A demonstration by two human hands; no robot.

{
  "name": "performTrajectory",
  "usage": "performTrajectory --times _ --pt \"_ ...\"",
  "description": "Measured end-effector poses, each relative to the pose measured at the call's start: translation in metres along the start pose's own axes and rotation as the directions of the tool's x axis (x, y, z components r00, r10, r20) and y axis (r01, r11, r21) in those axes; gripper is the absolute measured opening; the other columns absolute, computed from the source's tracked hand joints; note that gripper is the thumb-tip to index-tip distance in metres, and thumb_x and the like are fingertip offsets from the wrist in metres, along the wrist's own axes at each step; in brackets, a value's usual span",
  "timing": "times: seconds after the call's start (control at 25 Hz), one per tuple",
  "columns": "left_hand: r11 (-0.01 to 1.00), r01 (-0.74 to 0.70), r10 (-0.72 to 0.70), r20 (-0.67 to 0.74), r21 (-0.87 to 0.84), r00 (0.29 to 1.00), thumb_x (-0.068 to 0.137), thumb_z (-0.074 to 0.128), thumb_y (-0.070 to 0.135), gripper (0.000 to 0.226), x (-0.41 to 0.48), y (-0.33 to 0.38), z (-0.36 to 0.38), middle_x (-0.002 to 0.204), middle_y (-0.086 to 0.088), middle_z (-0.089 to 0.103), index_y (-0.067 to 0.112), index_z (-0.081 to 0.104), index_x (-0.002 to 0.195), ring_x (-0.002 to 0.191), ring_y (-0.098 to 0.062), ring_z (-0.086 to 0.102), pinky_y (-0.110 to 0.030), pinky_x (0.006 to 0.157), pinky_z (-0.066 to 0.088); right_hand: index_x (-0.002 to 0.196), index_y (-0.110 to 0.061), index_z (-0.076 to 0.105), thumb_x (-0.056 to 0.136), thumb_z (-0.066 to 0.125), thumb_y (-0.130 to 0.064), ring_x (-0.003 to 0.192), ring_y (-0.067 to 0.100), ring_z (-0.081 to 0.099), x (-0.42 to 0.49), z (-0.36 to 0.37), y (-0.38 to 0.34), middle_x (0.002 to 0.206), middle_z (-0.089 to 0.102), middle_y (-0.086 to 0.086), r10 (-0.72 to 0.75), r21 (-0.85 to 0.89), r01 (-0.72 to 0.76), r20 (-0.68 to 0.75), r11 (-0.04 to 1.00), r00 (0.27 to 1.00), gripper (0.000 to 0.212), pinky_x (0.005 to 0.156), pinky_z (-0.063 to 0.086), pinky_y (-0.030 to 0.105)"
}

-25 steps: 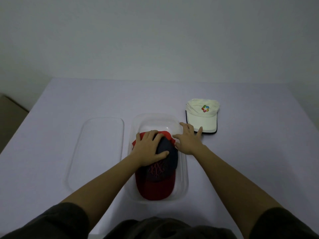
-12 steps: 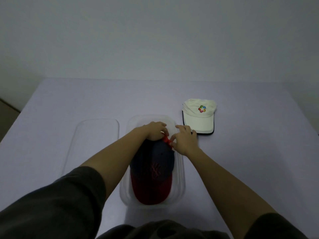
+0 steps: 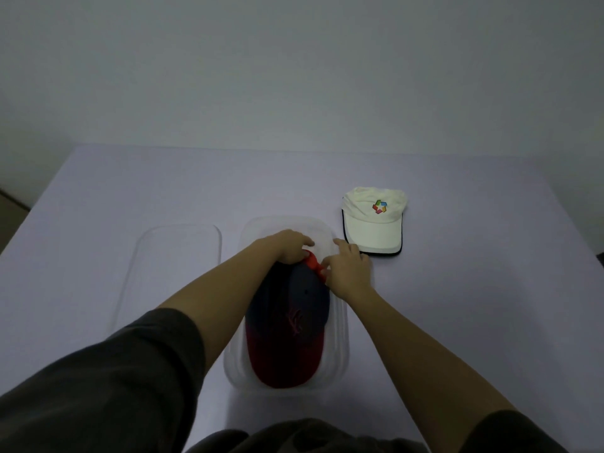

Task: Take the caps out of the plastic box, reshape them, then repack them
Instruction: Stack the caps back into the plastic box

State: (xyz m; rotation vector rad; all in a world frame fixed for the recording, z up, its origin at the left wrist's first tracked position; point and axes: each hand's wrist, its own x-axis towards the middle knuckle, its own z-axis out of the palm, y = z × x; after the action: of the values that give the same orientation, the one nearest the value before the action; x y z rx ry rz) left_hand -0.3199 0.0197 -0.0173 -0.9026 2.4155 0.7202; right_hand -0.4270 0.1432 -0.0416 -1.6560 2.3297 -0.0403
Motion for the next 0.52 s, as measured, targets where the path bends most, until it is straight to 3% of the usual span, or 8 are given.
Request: performTrajectory --times 0.08,0.16,0.32,0.4,0.48,0.52 --pt "0.999 -0.005 0.006 0.026 -0.034 1.000 0.095 0.045 0.024 0.033 0.002 0.001 0.003 0.135 -0.007 0.053 0.019 0.054 0.126 0.122 -0.027 0.047 -0.040 0.107 0.033 0.105 -0.030 0.070 0.088 0.056 -0.030 0.131 0.025 0.031 0.000 0.003 0.001 0.150 0.030 0.001 0.017 0.026 -0.017 -0.003 1.000 1.000 0.022 0.100 0.030 0.041" --pt "1.000 0.026 -0.026 -0.009 0.010 1.000 0.092 0.048 0.028 0.024 0.002 -0.002 -0.002 0.121 -0.002 0.058 0.025 0.058 0.114 0.113 -0.025 0.049 -0.051 0.103 0.033 0.105 -0.027 0.070 0.089 0.055 -0.030 0.130 0.025 0.033 -0.001 0.005 -0.001 0.149 0.031 0.000 0.050 0.049 -0.049 -0.013 0.998 0.999 0.022 0.101 0.031 0.043" --pt "0.984 0.098 -0.089 -0.066 0.149 0.994 0.093 0.044 0.027 0.026 -0.006 0.002 -0.008 0.122 -0.002 0.057 0.027 0.057 0.115 0.114 -0.026 0.048 -0.060 0.098 0.028 0.113 -0.021 0.064 0.093 0.050 -0.028 0.128 0.028 0.035 0.002 0.011 -0.002 0.146 0.036 0.003 0.070 0.060 -0.070 -0.002 0.996 0.998 0.026 0.100 0.034 0.042" --pt "0.992 0.079 -0.073 -0.058 0.103 0.996 0.094 0.040 0.023 0.033 -0.009 0.006 -0.007 0.131 -0.002 0.054 0.029 0.054 0.123 0.120 -0.026 0.046 -0.057 0.101 0.029 0.123 -0.021 0.058 0.093 0.050 -0.027 0.132 0.028 0.034 0.002 0.016 0.003 0.147 0.036 0.008 -0.015 0.252 0.014 0.001 0.968 1.000 0.032 0.105 0.034 0.042" --pt "0.998 0.058 -0.055 -0.061 0.037 0.997 0.095 0.038 0.020 0.041 -0.008 0.005 -0.008 0.140 -0.001 0.048 0.028 0.046 0.134 0.128 -0.026 0.042 -0.055 0.106 0.029 0.137 -0.018 0.042 0.095 0.048 -0.029 0.134 0.023 0.035 -0.003 0.016 0.012 0.147 0.036 0.008 -0.057 0.585 0.076 -0.051 0.807 0.997 0.044 0.109 0.032 0.039" --pt "0.999 0.041 -0.040 -0.106 0.014 0.994 0.095 0.038 0.018 0.043 -0.006 0.003 -0.010 0.143 -0.003 0.046 0.025 0.043 0.137 0.130 -0.027 0.041 -0.052 0.108 0.030 0.141 -0.015 0.035 0.097 0.046 -0.027 0.133 0.019 0.036 -0.006 0.014 0.017 0.147 0.037 0.007 0.013 0.704 0.053 -0.088 0.708 0.996 0.047 0.110 0.032 0.035"
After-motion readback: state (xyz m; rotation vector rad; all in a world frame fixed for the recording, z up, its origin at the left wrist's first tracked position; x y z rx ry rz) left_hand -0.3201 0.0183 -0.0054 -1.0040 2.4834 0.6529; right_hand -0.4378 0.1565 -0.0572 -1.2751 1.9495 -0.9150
